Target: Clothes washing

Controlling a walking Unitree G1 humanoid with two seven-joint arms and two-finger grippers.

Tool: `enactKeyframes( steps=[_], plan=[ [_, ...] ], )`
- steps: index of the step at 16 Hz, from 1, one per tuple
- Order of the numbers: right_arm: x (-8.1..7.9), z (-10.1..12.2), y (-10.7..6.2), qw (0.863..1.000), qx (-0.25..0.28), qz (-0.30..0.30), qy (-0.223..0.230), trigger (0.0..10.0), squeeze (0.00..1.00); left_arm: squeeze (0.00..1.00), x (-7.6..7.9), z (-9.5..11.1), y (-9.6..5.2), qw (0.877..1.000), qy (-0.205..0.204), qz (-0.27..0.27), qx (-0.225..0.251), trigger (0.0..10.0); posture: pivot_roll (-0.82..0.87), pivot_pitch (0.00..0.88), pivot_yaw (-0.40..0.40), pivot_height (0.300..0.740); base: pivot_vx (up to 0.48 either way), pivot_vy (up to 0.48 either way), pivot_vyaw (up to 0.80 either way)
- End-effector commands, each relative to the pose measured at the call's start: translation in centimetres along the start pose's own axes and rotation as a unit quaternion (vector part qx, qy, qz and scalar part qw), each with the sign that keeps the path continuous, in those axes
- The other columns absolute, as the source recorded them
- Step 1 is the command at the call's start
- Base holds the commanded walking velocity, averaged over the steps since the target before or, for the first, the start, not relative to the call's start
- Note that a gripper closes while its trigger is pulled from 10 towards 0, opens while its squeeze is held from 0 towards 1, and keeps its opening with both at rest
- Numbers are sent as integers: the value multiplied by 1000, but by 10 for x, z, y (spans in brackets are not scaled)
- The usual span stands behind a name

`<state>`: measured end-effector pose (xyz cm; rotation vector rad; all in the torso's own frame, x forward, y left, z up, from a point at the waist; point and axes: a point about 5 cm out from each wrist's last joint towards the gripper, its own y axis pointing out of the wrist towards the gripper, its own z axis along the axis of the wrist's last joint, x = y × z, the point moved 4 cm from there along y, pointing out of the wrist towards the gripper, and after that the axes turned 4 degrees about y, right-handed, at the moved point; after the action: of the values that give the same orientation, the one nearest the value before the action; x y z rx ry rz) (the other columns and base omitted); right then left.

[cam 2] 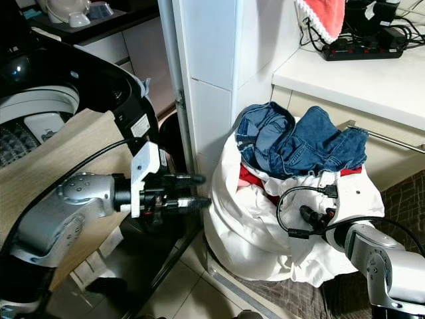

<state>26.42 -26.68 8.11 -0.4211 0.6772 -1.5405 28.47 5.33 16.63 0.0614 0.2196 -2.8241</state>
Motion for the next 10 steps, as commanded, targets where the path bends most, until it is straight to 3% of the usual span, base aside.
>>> enactKeyframes(
  steps=[1,5,8,10],
  plan=[
    [-3,3,0,1000,7,6,2,0,0,0,-10,2,-5,999,6,32,1,10000,-230,15,77,740,0,0,0],
    [-4,6,-1,1000,15,9,-2,0,0,0,-25,5,-2,996,28,79,4,10000,-232,6,79,740,0,0,0],
    [-3,8,-2,1000,19,9,-1,0,0,0,-23,4,-1,997,33,72,1,10000,-233,1,78,740,0,0,0],
    [-3,20,-4,998,52,18,19,0,0,0,-26,5,-1,996,38,86,10,10000,-234,0,77,740,0,0,0]
  ],
)
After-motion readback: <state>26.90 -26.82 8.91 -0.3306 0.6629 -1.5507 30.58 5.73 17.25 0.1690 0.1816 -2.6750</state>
